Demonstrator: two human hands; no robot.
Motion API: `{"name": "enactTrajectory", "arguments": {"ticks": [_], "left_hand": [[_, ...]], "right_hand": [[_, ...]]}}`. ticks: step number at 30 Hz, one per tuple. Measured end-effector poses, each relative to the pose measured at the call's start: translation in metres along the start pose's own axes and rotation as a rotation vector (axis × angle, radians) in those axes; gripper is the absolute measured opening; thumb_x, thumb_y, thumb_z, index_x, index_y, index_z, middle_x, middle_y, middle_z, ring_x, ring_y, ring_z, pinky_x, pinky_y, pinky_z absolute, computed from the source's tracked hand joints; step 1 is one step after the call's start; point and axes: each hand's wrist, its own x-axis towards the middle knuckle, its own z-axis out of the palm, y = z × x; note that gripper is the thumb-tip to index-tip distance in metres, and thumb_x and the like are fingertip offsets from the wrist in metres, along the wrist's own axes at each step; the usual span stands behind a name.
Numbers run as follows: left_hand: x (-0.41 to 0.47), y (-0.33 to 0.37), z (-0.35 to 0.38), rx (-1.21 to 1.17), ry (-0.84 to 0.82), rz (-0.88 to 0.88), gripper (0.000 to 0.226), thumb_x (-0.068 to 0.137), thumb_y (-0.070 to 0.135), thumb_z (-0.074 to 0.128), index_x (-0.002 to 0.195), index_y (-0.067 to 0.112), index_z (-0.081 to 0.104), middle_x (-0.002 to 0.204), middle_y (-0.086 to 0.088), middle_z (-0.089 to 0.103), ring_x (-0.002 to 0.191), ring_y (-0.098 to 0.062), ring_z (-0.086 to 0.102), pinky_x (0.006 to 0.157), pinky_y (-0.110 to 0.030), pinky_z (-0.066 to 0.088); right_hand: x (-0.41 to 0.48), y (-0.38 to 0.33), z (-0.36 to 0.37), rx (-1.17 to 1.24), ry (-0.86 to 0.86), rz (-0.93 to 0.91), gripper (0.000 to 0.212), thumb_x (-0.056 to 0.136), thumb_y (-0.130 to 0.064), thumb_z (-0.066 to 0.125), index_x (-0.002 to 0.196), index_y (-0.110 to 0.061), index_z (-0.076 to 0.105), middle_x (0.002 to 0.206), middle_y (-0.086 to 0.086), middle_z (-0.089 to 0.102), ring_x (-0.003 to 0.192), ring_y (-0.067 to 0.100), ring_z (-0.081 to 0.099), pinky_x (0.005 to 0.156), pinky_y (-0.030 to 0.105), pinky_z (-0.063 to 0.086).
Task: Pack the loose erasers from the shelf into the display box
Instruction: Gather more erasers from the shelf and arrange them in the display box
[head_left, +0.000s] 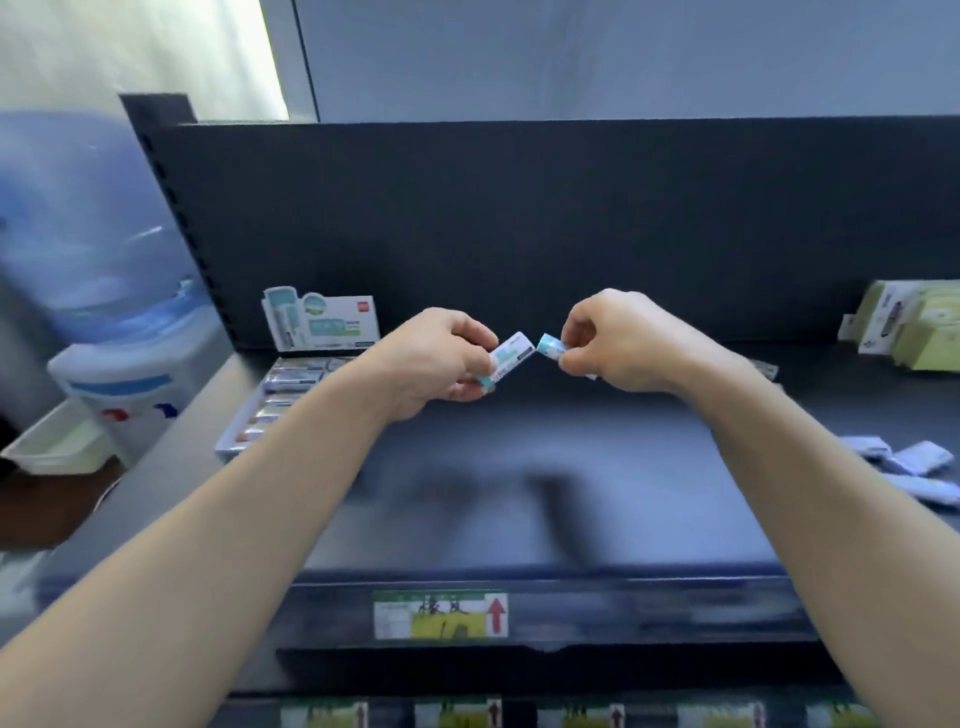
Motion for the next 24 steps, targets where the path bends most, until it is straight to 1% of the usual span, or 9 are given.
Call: {"name": "enactTrajectory", "arguments": {"ticks": [2,4,7,10,13,17,20,24], "left_hand": [[-0.01,-0.007,-0.023,-0.117,0.01,-0.056,0.02,0.086,-0.011,0.054,0.096,0.006,0.054,0.093,-0.015,0.06,0.072,-0.024,0.066,0.053,-0.018,0.054],[-0.019,-0.015,-0.043,-0.166,0.037,-0.081,0.02,0.086,-0.012,0.053,0.09,0.007,0.052,0.091,-0.016,0.06,0.071,-0.025,0.066,0.051,-0.018,0.053],[-0.034,-0.032,-0.08,-0.129,0.135,-0.09,0.019,0.085,-0.012,0.055,0.083,0.007,0.054,0.088,-0.015,0.061,0.07,-0.023,0.064,0.049,-0.016,0.051],[-0.046,-0.047,-0.112,-0.091,0.216,-0.091,0.019,0.083,-0.014,0.056,0.078,0.005,0.059,0.077,-0.011,0.059,0.065,-0.018,0.058,0.045,-0.014,0.049],[-0.056,-0.06,-0.137,-0.042,0.249,-0.109,0.018,0.082,-0.012,0.058,0.08,0.005,0.064,0.073,-0.008,0.059,0.061,-0.014,0.053,0.049,-0.015,0.05],[-0.062,-0.078,-0.161,-0.046,0.26,-0.127,0.018,0.08,-0.01,0.061,0.079,0.008,0.063,0.08,-0.013,0.063,0.066,-0.017,0.054,0.059,-0.022,0.049],[-0.063,-0.086,-0.171,-0.063,0.251,-0.123,0.02,0.081,-0.012,0.06,0.077,0.008,0.059,0.074,-0.007,0.062,0.066,-0.014,0.058,0.059,-0.023,0.048],[-0.059,-0.094,-0.172,-0.077,0.267,-0.125,0.024,0.078,-0.013,0.065,0.077,0.008,0.053,0.074,-0.009,0.059,0.068,-0.018,0.058,0.062,-0.027,0.048]], "right_hand": [[0.004,-0.022,0.008,0.003,-0.007,-0.033,0.008,0.082,-0.026,0.065,0.084,-0.019,0.064,0.088,0.002,0.065,0.076,0.021,0.059,0.058,0.027,0.043],[0.009,-0.042,0.015,0.012,-0.005,-0.065,0.01,0.083,-0.027,0.065,0.085,-0.018,0.065,0.088,0.002,0.066,0.078,0.021,0.06,0.061,0.028,0.045],[0.017,-0.08,0.03,0.024,-0.029,-0.108,0.01,0.083,-0.026,0.066,0.087,-0.017,0.065,0.087,0.003,0.066,0.078,0.021,0.06,0.061,0.028,0.045],[0.023,-0.112,0.045,0.021,-0.039,-0.139,0.009,0.083,-0.025,0.066,0.087,-0.017,0.065,0.087,0.003,0.066,0.078,0.021,0.06,0.063,0.028,0.045],[0.029,-0.138,0.059,0.026,-0.045,-0.165,0.011,0.083,-0.024,0.066,0.088,-0.014,0.065,0.085,0.001,0.065,0.077,0.02,0.059,0.063,0.027,0.045],[0.034,-0.164,0.075,-0.005,-0.041,-0.201,0.006,0.084,-0.019,0.065,0.086,-0.013,0.065,0.089,0.002,0.064,0.079,0.02,0.058,0.065,0.028,0.044],[0.037,-0.175,0.084,-0.025,-0.036,-0.198,0.013,0.084,-0.017,0.065,0.095,-0.01,0.068,0.093,0.003,0.063,0.086,0.022,0.059,0.073,0.029,0.049],[0.044,-0.18,0.093,-0.02,-0.035,-0.211,0.025,0.084,-0.016,0.067,0.108,-0.012,0.065,0.097,0.0,0.056,0.088,0.019,0.054,0.073,0.026,0.042]]}}
